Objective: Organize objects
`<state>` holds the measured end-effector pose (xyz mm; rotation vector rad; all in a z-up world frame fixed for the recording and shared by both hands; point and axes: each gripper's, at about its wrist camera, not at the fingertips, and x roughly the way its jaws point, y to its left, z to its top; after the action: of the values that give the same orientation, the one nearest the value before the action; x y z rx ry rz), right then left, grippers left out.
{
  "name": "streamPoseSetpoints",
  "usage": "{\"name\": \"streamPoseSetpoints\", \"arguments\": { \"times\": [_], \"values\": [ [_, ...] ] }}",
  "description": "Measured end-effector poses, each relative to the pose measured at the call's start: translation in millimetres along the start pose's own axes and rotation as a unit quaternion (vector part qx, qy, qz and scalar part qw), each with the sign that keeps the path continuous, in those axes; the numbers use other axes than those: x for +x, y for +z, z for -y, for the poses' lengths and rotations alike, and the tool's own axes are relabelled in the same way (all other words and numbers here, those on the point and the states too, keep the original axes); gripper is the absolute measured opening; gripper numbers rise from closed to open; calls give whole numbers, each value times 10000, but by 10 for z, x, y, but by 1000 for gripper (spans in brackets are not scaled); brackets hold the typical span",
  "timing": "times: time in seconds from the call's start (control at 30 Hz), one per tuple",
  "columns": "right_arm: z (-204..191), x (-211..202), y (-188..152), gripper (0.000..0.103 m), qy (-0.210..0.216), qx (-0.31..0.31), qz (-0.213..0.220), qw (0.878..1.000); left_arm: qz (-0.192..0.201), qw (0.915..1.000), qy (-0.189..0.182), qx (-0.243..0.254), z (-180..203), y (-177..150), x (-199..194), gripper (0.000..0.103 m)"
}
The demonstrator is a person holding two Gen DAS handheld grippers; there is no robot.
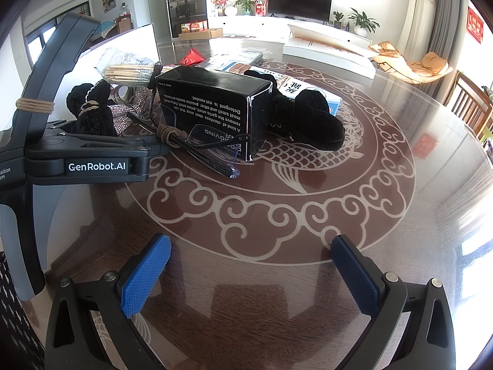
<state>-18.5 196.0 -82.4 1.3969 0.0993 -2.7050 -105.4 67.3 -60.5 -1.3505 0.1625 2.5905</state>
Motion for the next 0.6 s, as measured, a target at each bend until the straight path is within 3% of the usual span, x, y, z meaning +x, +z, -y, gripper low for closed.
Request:
{"name": "streamPoseSetpoints", "arguments": {
  "times": [0.6],
  "values": [
    [2, 0, -3, 103, 2, 0, 3, 10000, 0, 10000, 0, -2, 7, -2, 16, 103]
  ]
}}
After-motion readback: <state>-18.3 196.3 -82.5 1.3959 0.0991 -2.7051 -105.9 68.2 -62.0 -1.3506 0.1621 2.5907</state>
